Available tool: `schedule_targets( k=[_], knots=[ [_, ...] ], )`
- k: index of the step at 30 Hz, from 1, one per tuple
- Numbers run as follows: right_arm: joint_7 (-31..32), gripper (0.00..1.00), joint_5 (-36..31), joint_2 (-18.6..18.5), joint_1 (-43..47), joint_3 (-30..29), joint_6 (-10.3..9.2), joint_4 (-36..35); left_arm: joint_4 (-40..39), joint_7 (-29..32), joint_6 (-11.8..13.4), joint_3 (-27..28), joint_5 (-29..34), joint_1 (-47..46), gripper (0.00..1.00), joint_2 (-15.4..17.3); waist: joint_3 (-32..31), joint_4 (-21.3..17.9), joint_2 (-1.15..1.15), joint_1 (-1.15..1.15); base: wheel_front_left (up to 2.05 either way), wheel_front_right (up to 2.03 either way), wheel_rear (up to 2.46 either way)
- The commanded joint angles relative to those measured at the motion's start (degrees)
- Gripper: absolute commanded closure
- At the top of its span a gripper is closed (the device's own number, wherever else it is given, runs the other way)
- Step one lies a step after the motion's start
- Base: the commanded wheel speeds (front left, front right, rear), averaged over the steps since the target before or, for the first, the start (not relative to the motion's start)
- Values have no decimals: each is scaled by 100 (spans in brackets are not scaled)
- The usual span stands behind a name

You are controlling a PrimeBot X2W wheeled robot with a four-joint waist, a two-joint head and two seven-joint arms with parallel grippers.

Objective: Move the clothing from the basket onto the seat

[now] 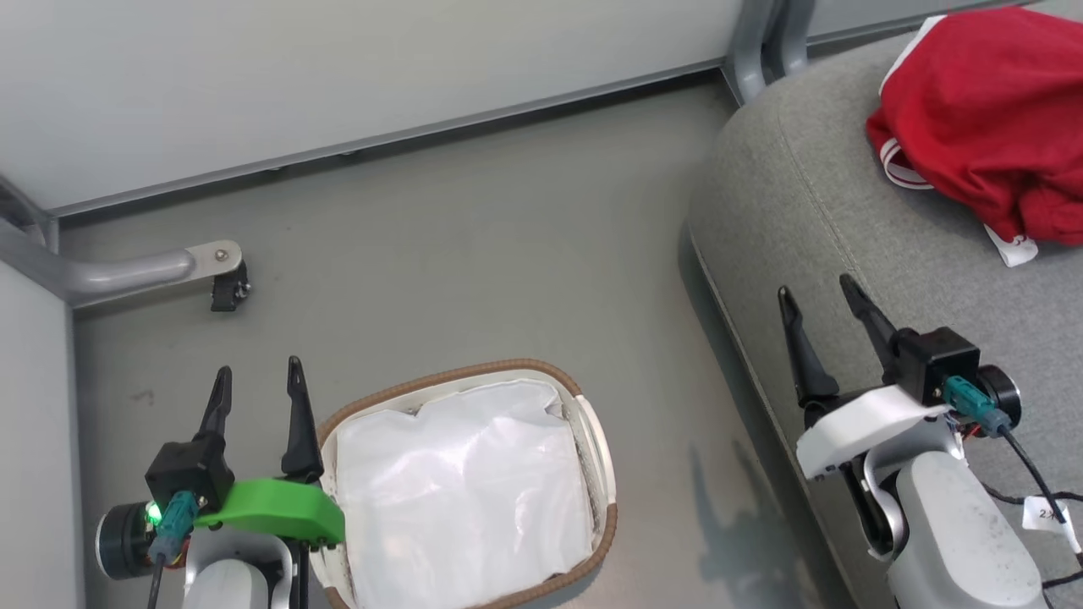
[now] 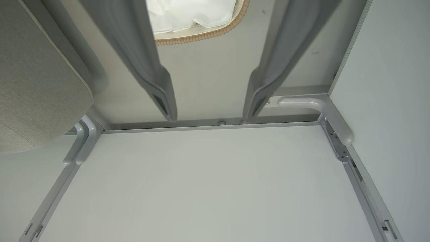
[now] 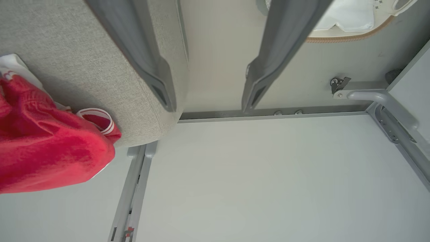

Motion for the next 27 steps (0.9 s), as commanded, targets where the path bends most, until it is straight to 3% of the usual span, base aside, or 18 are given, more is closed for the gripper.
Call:
schedule_targets(
  k=[1, 15, 16, 20, 27],
  knots=[
    [-3, 0, -1, -3, 158, 3, -8, 41, 54, -4, -26, 27, -70, 159, 0, 3, -340, 322, 0, 0, 0, 0, 0],
    [-3, 0, 99, -10, 746, 150, -8, 232, -6, -4, -22, -48, -410, 865, 0, 2, -800, 509, 0, 0, 0, 0, 0],
    [0, 100, 64, 19, 694, 149, 0, 230, 3, 0, -18, -46, -405, 809, 100, -3, -756, 466, 0, 0, 0, 0, 0],
    [7, 100, 63, 78, 770, 159, 0, 383, 200, 2, -25, -51, -448, 825, 100, -22, -772, 476, 0, 0, 0, 0, 0],
    [230, 100, 823, 93, 804, 24, 0, 309, 175, 223, -83, 51, -1155, 751, 100, -21, -799, 486, 0, 0, 0, 0, 0]
  ],
)
